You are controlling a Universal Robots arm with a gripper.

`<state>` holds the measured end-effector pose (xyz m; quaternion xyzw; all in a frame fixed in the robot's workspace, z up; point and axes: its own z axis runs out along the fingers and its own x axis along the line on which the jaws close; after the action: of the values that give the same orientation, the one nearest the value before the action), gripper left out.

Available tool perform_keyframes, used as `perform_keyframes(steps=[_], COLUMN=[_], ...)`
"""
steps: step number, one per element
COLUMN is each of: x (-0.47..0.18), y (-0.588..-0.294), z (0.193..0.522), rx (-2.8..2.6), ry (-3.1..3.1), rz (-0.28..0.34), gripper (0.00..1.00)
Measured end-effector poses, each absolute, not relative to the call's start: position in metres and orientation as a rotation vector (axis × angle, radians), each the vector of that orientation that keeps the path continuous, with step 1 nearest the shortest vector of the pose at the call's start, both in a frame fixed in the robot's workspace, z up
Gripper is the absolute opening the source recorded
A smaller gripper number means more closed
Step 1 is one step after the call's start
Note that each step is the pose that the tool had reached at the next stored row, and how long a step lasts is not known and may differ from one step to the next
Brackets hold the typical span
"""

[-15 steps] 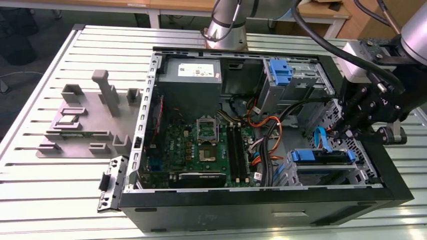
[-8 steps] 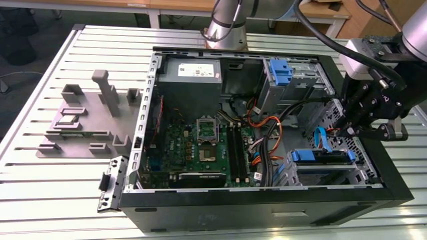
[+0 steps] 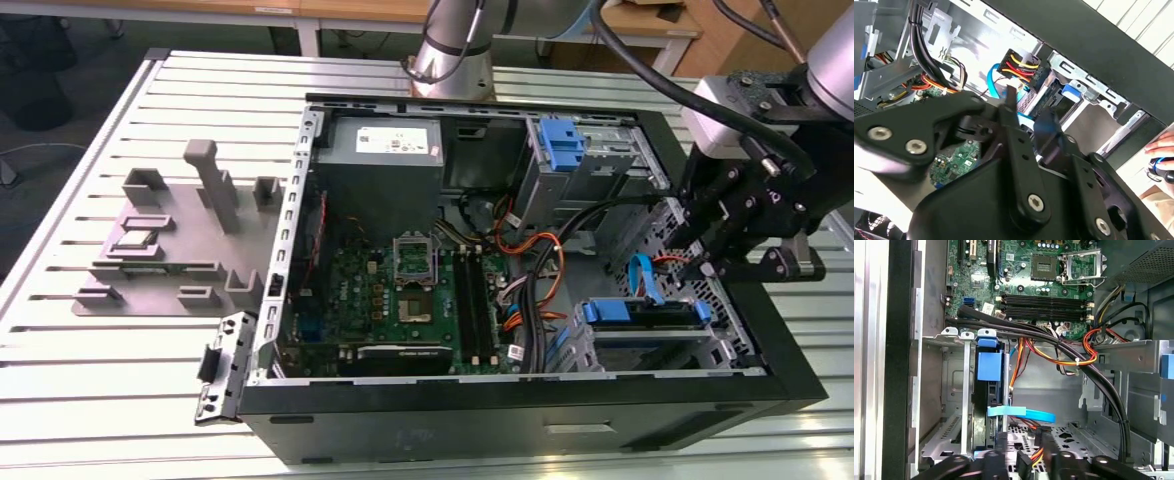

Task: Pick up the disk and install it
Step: 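Insert the second disk wire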

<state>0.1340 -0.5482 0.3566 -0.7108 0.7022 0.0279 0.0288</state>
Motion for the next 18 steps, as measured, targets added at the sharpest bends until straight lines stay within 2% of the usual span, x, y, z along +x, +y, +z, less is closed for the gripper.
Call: perform_keyframes(steps=[1, 2, 18], x=[0.134, 0.134, 0.157], y=[-0.548, -0.548, -0.543], z=[0.357, 0.357, 0.350], rx=[-2.193, -2.193, -2.212], ry=[2.167, 2.167, 2.187], rz=[0.086, 0.086, 0.087], gripper=[0.36, 0.43, 0.43])
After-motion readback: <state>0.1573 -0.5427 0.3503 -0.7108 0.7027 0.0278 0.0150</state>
